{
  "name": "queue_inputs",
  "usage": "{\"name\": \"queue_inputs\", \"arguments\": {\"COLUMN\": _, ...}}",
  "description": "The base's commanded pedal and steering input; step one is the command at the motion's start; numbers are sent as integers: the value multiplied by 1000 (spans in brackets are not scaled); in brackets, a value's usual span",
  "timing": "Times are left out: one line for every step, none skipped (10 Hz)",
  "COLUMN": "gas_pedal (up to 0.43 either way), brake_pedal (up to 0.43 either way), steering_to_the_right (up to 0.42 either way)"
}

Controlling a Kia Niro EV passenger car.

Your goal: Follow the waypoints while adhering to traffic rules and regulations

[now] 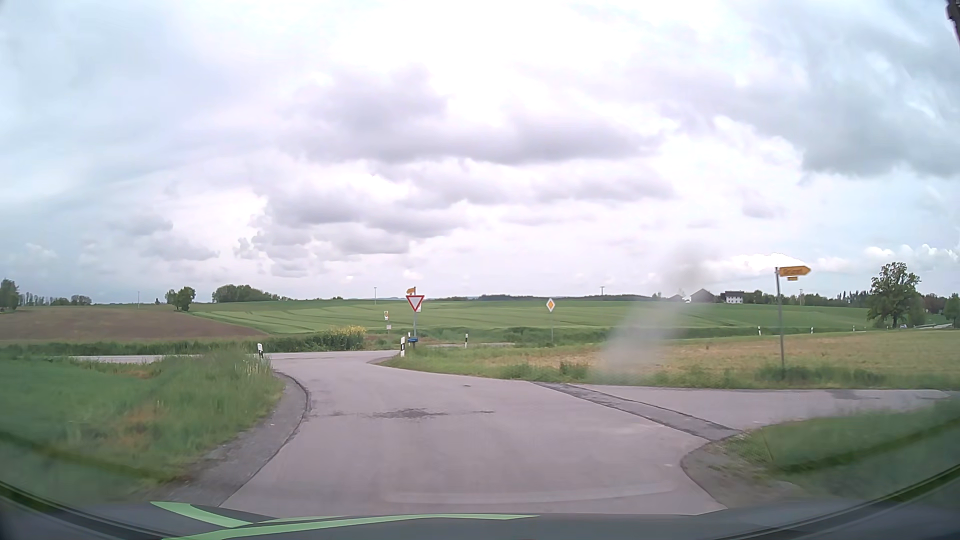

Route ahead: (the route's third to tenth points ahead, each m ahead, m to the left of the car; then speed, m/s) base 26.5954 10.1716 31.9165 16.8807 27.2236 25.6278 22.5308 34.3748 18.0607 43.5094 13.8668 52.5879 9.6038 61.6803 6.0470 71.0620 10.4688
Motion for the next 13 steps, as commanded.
{"name": "queue_inputs", "arguments": {"gas_pedal": 0, "brake_pedal": 244, "steering_to_the_right": -76}}
{"name": "queue_inputs", "arguments": {"gas_pedal": 0, "brake_pedal": 250, "steering_to_the_right": -82}}
{"name": "queue_inputs", "arguments": {"gas_pedal": 0, "brake_pedal": 250, "steering_to_the_right": -85}}
{"name": "queue_inputs", "arguments": {"gas_pedal": 0, "brake_pedal": 250, "steering_to_the_right": -89}}
{"name": "queue_inputs", "arguments": {"gas_pedal": 0, "brake_pedal": 250, "steering_to_the_right": -91}}
{"name": "queue_inputs", "arguments": {"gas_pedal": 0, "brake_pedal": 256, "steering_to_the_right": -93}}
{"name": "queue_inputs", "arguments": {"gas_pedal": 0, "brake_pedal": 256, "steering_to_the_right": -96}}
{"name": "queue_inputs", "arguments": {"gas_pedal": 0, "brake_pedal": 256, "steering_to_the_right": -96}}
{"name": "queue_inputs", "arguments": {"gas_pedal": 0, "brake_pedal": 256, "steering_to_the_right": -96}}
{"name": "queue_inputs", "arguments": {"gas_pedal": 0, "brake_pedal": 256, "steering_to_the_right": -96}}
{"name": "queue_inputs", "arguments": {"gas_pedal": 0, "brake_pedal": 262, "steering_to_the_right": -96}}
{"name": "queue_inputs", "arguments": {"gas_pedal": 0, "brake_pedal": 268, "steering_to_the_right": -96}}
{"name": "queue_inputs", "arguments": {"gas_pedal": 0, "brake_pedal": 280, "steering_to_the_right": -95}}
